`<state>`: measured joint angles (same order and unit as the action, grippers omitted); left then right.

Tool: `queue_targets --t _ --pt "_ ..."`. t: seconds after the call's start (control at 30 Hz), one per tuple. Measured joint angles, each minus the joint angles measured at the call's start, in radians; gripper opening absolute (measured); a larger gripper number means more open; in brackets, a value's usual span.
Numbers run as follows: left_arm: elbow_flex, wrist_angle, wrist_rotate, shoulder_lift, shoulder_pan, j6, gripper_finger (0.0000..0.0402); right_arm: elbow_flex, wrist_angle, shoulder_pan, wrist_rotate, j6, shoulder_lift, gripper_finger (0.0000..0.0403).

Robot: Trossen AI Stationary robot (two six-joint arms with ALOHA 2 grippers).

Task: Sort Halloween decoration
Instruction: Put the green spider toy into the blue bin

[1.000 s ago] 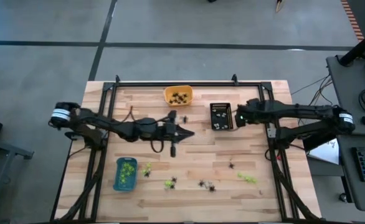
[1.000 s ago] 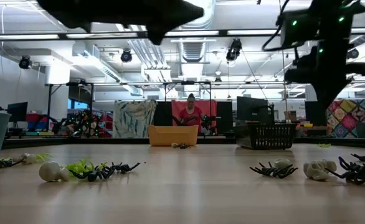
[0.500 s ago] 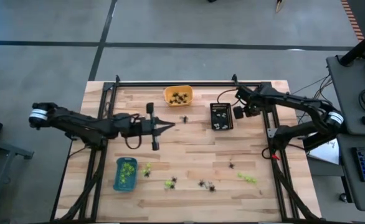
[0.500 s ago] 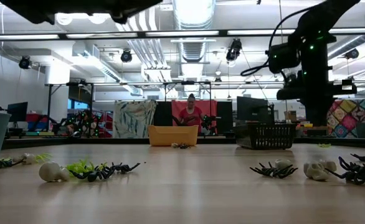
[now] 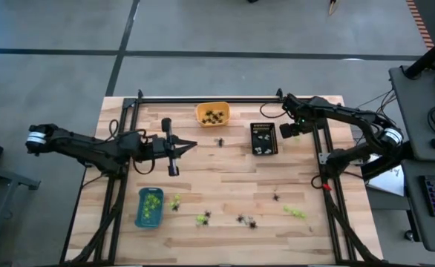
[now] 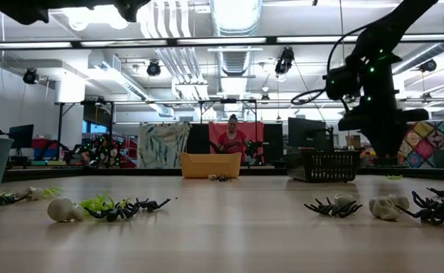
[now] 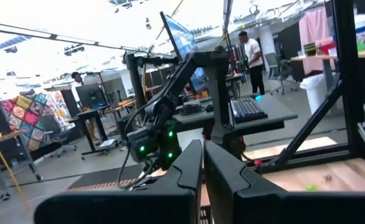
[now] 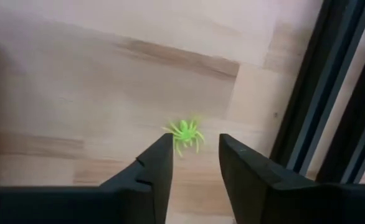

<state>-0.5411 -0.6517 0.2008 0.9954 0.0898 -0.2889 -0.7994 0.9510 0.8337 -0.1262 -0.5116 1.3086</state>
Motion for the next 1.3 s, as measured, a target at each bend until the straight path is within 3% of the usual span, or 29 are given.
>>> queue_targets --t 0.33,0.9,1.03,1.3 --pt "0.0 0.054 0.0 -0.007 0.001 0.015 0.0 0.003 -0.025 0.011 0.048 0.078 0.131 0.0137" --pt "0.0 0.069 0.0 -0.006 0.001 0.011 0.0 -0.001 -0.079 0.011 0.048 0.112 0.226 0.0134" --pt "0.0 0.069 0.0 -0.006 0.001 0.011 0.0 0.001 -0.087 0.011 0.051 0.112 0.215 0.0113" --pt "0.0 0.069 0.0 -0.006 0.001 0.011 0.0 0.003 -0.096 0.011 0.059 0.115 0.199 0.0032"
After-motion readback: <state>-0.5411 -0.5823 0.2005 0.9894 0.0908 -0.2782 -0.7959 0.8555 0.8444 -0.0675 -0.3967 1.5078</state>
